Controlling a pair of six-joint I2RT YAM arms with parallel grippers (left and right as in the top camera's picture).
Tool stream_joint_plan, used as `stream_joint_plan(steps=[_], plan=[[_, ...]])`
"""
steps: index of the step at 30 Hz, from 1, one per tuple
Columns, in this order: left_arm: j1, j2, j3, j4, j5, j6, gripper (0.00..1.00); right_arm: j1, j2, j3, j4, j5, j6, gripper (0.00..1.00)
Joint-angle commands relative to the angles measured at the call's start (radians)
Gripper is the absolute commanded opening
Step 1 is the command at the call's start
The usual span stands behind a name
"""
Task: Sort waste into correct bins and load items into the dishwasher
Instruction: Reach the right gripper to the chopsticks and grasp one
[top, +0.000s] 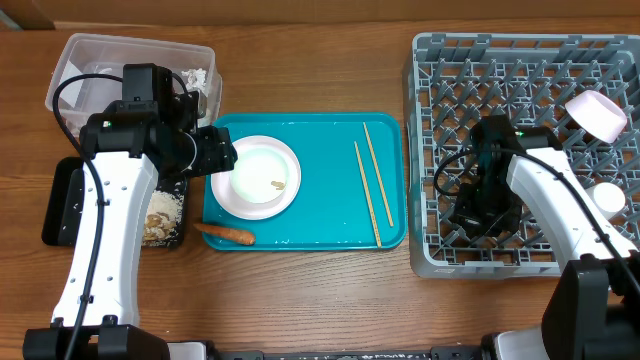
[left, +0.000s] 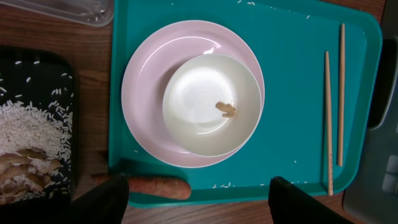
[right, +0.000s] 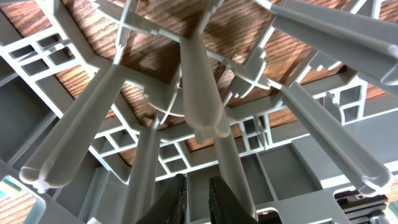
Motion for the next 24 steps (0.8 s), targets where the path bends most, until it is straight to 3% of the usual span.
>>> stream_joint_plan(steps=[1,7,11,13,20,24], plan=[[-0.008,-0.006,0.010,-0.002,-0.005,-0.006,0.74,0.003,-0.017,0.022,0.008,0.018,0.003,0.15],[-0.008,-0.006,0.010,-0.003,-0.005,-0.006,0.76,0.025,-0.079,0.204,0.011,0.005,-0.064,0.19],[-0.008,-0.006,0.010,-0.002,-0.005,-0.006,0.78,0.059,-0.096,0.351,0.115,-0.219,-0.233,0.31],[-0.008,-0.006,0.010,-0.003,-0.005,-0.006,0.78,0.080,-0.096,0.359,0.185,-0.281,-0.237,0.38],[-0.008,-0.006,0.010,-0.003,-0.005,-0.007,0.78,0.212,-0.031,0.351,0.237,-0.260,-0.286,0.38],[-0.008,-0.006,0.010,-0.004,-0.005,-0.007,0.78,0.312,0.054,0.348,0.234,-0.132,-0.289,0.39]])
